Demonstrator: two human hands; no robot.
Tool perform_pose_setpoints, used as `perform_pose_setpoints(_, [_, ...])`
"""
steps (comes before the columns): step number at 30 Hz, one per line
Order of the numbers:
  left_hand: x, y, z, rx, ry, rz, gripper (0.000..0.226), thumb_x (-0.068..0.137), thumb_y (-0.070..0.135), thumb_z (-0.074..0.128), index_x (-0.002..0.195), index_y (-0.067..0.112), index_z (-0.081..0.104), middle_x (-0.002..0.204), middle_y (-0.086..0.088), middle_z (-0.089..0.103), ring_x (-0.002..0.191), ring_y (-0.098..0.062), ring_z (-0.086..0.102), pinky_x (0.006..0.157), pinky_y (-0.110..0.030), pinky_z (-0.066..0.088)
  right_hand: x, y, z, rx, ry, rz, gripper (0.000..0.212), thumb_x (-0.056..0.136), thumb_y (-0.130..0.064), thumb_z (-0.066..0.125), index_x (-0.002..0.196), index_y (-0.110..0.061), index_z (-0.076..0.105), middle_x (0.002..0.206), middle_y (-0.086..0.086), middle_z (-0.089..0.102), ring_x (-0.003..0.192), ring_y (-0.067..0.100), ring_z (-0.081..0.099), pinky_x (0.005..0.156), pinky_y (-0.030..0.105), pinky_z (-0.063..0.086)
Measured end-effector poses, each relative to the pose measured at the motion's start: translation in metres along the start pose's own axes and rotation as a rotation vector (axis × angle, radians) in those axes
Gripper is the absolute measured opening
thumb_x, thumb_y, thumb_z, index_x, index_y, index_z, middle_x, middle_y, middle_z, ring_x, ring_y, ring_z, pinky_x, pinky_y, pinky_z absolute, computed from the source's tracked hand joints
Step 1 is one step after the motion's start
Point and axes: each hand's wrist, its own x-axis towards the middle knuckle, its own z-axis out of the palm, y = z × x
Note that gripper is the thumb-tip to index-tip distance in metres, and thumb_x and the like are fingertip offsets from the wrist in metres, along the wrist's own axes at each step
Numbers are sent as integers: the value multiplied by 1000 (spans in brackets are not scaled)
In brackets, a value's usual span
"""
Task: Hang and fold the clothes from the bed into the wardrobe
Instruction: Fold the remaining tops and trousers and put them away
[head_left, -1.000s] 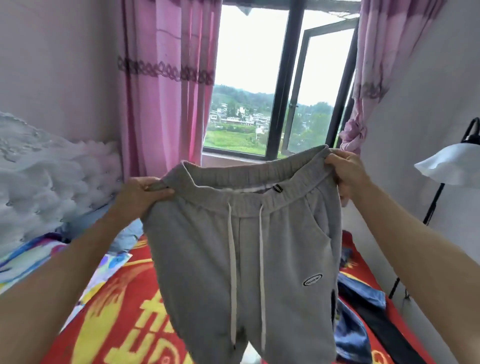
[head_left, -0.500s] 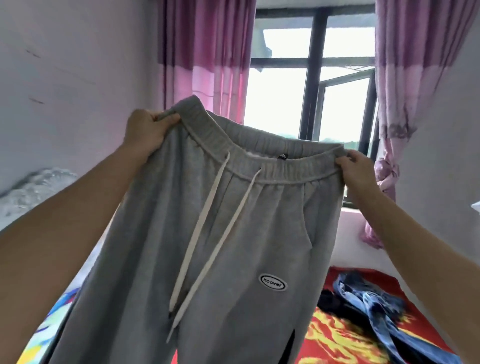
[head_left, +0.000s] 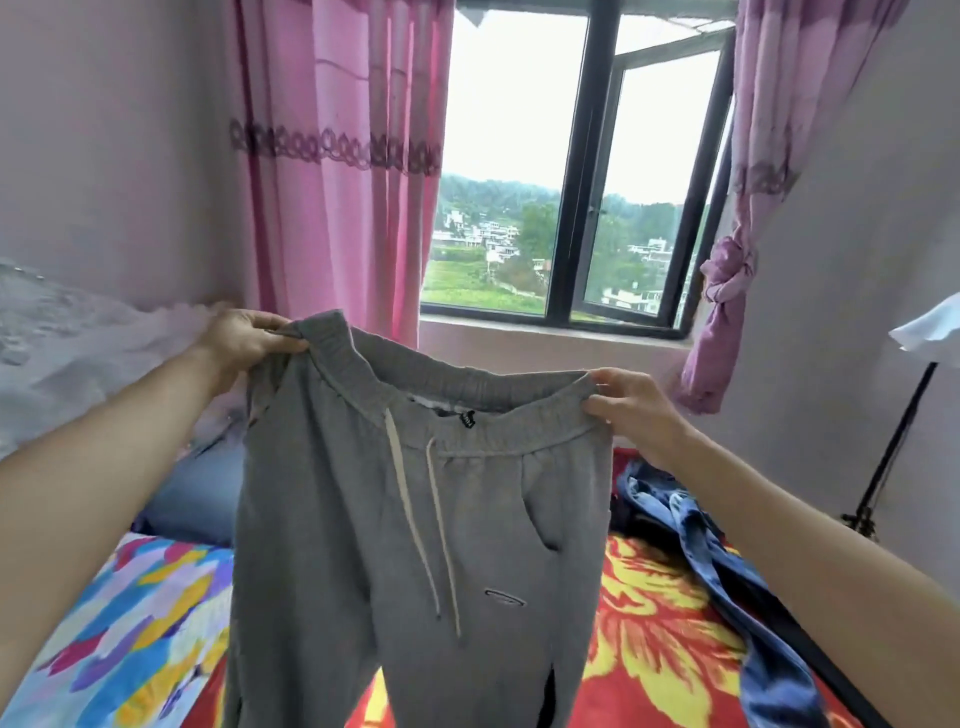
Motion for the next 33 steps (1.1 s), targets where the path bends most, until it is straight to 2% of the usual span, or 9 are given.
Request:
perform_pose_setpoints(5, [23, 19, 31, -103, 138, 61, 17, 78, -7, 68, 79, 9, 62, 43, 23, 57, 41, 10, 52, 55, -1, 45, -1, 2, 2, 2, -77, -22, 28, 82, 12, 53, 75, -13, 62, 70, 0, 57, 56, 3, 54, 47, 16, 45])
perform_pose_setpoints(8, [35, 48, 81, -165, 208, 124, 33, 77, -3, 71, 110, -1, 64, 71, 9, 67, 48, 9, 53, 67, -6, 47, 0, 12, -30, 80, 28, 5, 29, 84, 13, 50, 78, -13, 60, 66, -3, 60, 52, 2, 56, 46, 19, 48])
perform_pose_setpoints(11, [47, 71, 144, -210, 244, 146, 38, 76, 3, 74, 112, 8, 66, 78, 6, 69, 63, 3, 56, 79, -16, 49, -9, 27, -75, 111, 62, 15, 30, 87, 14, 46, 82, -14, 56, 65, -5, 64, 53, 4, 60, 49, 22, 52])
perform_pose_setpoints(15, [49, 99, 276, -203, 158, 99, 35, 76, 11, 75, 109, 6, 69, 107, -7, 68, 89, -12, 56, 93, -27, 48, -41, 69, -157, 83, 145, 57, 32, 87, 15, 44, 86, -15, 55, 70, -3, 62, 56, 1, 60, 52, 19, 51])
perform_pose_setpoints(19, [15, 118, 456, -263, -36, 2, 28, 73, 16, 74, 101, 17, 72, 100, -2, 68, 93, -16, 60, 94, -29, 48, -90, 150, -261, 59, 323, 188, 27, 88, 10, 45, 88, -15, 56, 72, -7, 65, 66, 6, 60, 59, 27, 53])
perform_pose_setpoints(23, [-52, 115, 646, 91, -251, -88, 58, 81, 45, 63, 133, 23, 50, 134, -12, 50, 130, -31, 36, 108, -42, 28, -160, 263, -365, -30, 581, 435, 25, 88, 9, 47, 87, -15, 55, 87, 6, 63, 77, 16, 58, 66, 30, 48])
perform_pose_setpoints(26, [-134, 95, 739, 274, -522, -122, 85, 86, 43, 61, 150, 17, 12, 149, -22, 24, 137, -38, 21, 112, -43, 21, -227, 350, -427, -231, 603, 716, 25, 86, 11, 48, 95, -11, 52, 104, 18, 61, 92, 27, 57, 78, 32, 42])
perform_pose_setpoints(29, [-213, 33, 769, 361, -712, -152, 85, 89, 33, 60, 152, 16, 6, 152, -20, 20, 140, -35, 19, 110, -37, 20, -311, 417, -470, -421, 585, 1172, 31, 88, 5, 48, 117, -3, 47, 104, 22, 60, 87, 32, 57, 72, 32, 38])
perform_pose_setpoints(33, [-304, -103, 725, 591, -817, -429, 82, 88, 33, 58, 152, 20, 7, 153, -21, 17, 140, -36, 20, 110, -42, 24, -370, 473, -451, -571, 174, 1387, 45, 88, -10, 50, 132, -2, 44, 85, 11, 59, 65, 17, 49, 58, 25, 36])
